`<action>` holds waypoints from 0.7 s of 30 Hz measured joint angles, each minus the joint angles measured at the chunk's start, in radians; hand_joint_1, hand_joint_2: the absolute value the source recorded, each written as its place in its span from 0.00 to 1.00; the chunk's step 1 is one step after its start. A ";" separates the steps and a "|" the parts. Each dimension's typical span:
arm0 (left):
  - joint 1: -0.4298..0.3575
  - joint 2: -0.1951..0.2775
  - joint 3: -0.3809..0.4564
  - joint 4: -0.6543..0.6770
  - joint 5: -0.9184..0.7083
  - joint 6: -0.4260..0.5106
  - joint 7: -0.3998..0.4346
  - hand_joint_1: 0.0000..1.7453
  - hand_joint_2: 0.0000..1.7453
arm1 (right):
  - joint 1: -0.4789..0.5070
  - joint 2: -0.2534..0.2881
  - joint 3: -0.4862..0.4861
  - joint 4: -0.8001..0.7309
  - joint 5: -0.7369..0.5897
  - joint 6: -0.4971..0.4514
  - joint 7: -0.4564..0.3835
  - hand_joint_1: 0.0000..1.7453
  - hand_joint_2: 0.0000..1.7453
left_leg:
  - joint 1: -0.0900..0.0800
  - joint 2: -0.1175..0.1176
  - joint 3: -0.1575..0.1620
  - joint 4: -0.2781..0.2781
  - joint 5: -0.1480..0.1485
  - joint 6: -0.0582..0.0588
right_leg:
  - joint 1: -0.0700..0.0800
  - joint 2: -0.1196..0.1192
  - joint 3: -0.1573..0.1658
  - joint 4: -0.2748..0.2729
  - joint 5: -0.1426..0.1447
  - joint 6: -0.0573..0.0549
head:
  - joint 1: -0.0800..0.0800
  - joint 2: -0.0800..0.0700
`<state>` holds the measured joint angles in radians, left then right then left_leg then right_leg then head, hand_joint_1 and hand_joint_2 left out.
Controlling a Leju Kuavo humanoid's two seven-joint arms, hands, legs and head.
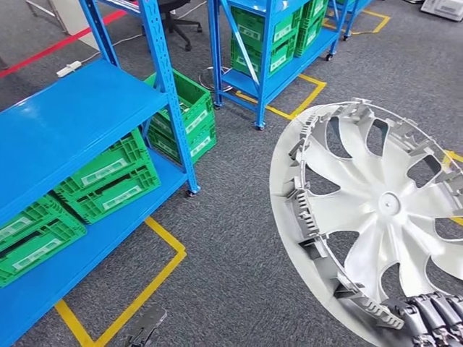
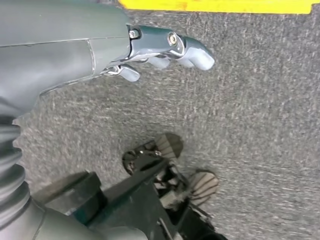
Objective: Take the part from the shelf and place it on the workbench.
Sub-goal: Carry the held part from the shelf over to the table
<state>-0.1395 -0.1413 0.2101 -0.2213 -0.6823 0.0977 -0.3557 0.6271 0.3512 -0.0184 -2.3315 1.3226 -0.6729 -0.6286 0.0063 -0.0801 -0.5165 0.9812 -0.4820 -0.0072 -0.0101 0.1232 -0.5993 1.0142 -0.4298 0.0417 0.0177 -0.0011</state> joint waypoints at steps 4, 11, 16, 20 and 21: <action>0.000 0.003 0.000 0.000 -0.008 0.003 0.005 0.00 1.00 | 0.001 0.001 0.001 -0.002 -0.006 0.000 0.006 1.00 1.00 | 0.004 0.048 -0.006 -0.007 0.012 0.020 | 0.001 -0.053 -0.047 0.067 -0.042 0.021 | 0.010 0.000; 0.004 0.010 0.000 0.000 -0.009 -0.004 0.005 0.00 1.00 | -0.008 0.001 0.003 0.005 -0.016 0.000 0.012 1.00 1.00 | -0.002 0.144 -0.007 -0.006 0.013 0.022 | 0.002 -0.147 -0.027 0.128 -0.072 0.031 | 0.017 0.000; 0.004 0.014 0.002 0.000 -0.002 -0.004 0.008 0.00 1.00 | -0.026 0.001 0.002 0.014 -0.012 0.000 0.012 1.00 1.00 | -0.012 0.184 -0.006 -0.002 0.012 0.001 | 0.012 -0.163 0.045 -0.007 -0.033 0.000 | 0.015 0.000; 0.004 0.017 0.004 0.000 -0.002 -0.004 0.012 0.00 1.00 | -0.032 0.001 0.003 0.017 0.000 0.000 0.019 1.00 1.00 | -0.006 0.116 -0.057 0.113 -0.072 -0.017 | 0.003 -0.126 0.034 -0.014 -0.019 -0.023 | 0.013 0.000; 0.006 0.017 0.004 0.000 -0.003 -0.004 0.013 0.00 1.00 | -0.035 0.001 0.003 0.017 0.002 0.000 0.024 1.00 1.00 | -0.005 0.099 -0.089 0.183 -0.107 -0.018 | 0.002 -0.115 0.030 -0.014 -0.017 -0.026 | 0.013 0.000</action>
<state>-0.1332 -0.1240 0.2142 -0.2214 -0.6850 0.0936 -0.3427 0.5925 0.3525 -0.0153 -2.3140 1.3247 -0.6729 -0.6050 0.0011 0.0188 -0.6051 1.1638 -0.5890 -0.0255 -0.0076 0.0081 -0.5692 1.0000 -0.4470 0.0159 0.0307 -0.0011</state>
